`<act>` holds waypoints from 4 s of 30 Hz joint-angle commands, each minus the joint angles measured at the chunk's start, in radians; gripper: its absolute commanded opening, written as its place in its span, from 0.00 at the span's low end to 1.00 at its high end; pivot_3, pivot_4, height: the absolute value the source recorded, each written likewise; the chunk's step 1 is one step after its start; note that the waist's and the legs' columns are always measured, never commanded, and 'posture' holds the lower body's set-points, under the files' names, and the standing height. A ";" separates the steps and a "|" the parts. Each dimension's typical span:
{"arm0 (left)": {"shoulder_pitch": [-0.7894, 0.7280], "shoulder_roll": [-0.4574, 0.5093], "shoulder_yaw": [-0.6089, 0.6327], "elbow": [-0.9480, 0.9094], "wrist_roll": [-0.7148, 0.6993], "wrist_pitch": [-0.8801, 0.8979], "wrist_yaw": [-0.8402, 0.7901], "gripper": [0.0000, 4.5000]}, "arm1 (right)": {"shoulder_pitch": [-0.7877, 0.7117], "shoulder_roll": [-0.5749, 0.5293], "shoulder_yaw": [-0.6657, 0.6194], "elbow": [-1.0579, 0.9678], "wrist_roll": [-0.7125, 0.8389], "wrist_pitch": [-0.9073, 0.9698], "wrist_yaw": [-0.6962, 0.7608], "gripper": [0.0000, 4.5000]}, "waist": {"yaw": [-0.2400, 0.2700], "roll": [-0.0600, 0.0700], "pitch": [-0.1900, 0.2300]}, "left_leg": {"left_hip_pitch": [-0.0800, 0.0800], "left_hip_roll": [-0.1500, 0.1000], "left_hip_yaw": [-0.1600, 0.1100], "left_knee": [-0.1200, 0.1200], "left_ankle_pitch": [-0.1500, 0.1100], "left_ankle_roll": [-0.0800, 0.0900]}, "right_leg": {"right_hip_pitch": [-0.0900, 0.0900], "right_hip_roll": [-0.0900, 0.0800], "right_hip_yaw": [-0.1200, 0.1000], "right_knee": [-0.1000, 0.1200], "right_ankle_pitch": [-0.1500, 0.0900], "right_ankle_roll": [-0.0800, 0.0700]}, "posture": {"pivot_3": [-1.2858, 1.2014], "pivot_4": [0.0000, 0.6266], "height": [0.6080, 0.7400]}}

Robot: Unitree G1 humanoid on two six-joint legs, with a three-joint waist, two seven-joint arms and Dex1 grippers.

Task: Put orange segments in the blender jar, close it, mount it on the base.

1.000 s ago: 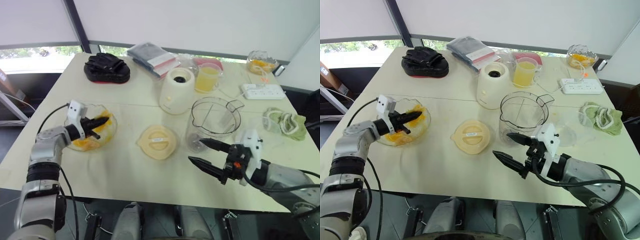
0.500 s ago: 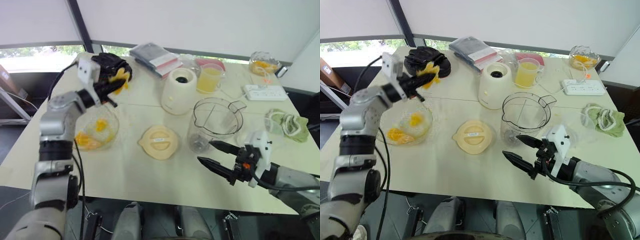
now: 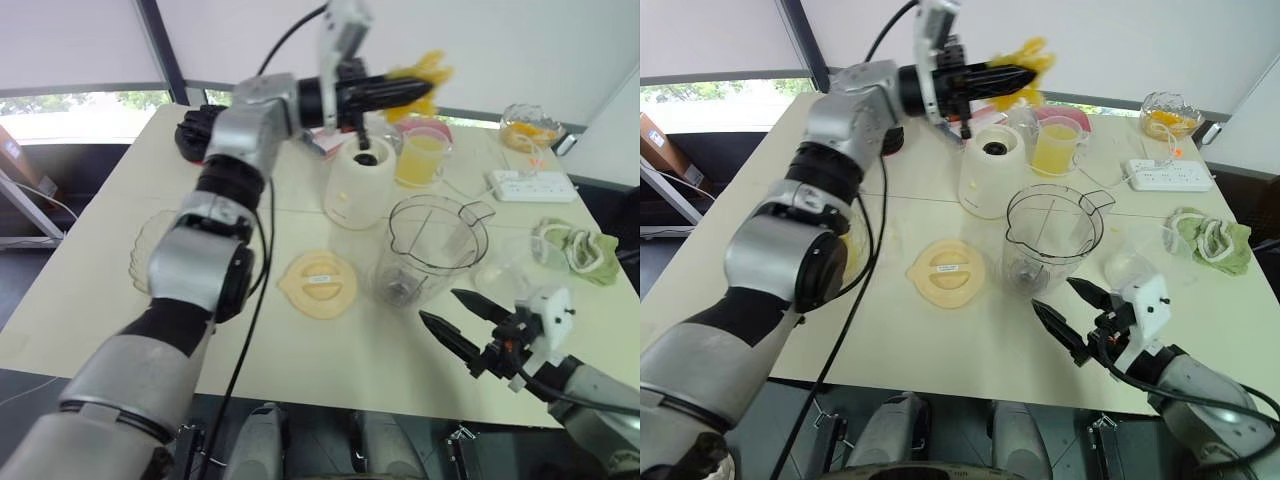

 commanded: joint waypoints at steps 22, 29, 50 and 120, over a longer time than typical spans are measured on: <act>0.079 -0.101 -0.157 0.162 0.321 -0.224 -0.133 0.01 | 0.147 0.118 0.028 -0.101 -0.148 -0.116 -0.056 0.87 | 0.003 0.001 0.000 | 0.000 0.001 -0.001 0.002 0.000 0.000 | 0.000 0.000 0.001 0.000 0.000 -0.001 | 0.52 0.24 1.00; 0.083 -0.111 -0.131 0.163 0.315 -0.224 -0.077 0.59 | 0.131 0.116 0.046 -0.079 -0.166 -0.121 -0.044 0.87 | 0.003 0.001 0.000 | 0.000 0.001 -0.001 0.002 0.000 0.000 | 0.000 0.000 0.001 0.000 0.000 -0.001 | 0.52 0.24 1.00; 0.049 -0.040 0.021 0.118 0.190 -0.093 -0.138 0.98 | 0.144 0.112 0.001 -0.065 -0.158 -0.114 -0.018 0.87 | 0.001 0.001 0.000 | 0.000 0.001 -0.001 0.002 0.000 0.000 | 0.000 0.000 0.001 0.000 0.000 -0.001 | 0.52 0.24 1.00; 0.876 0.420 -0.219 -1.084 -0.110 0.386 -0.100 0.98 | -0.481 0.256 -0.186 0.830 -0.456 -0.360 -0.432 0.87 | -0.029 0.017 -0.004 | 0.003 0.004 -0.001 0.004 0.000 0.000 | 0.003 -0.001 0.002 0.002 0.000 -0.001 | 0.52 0.24 1.00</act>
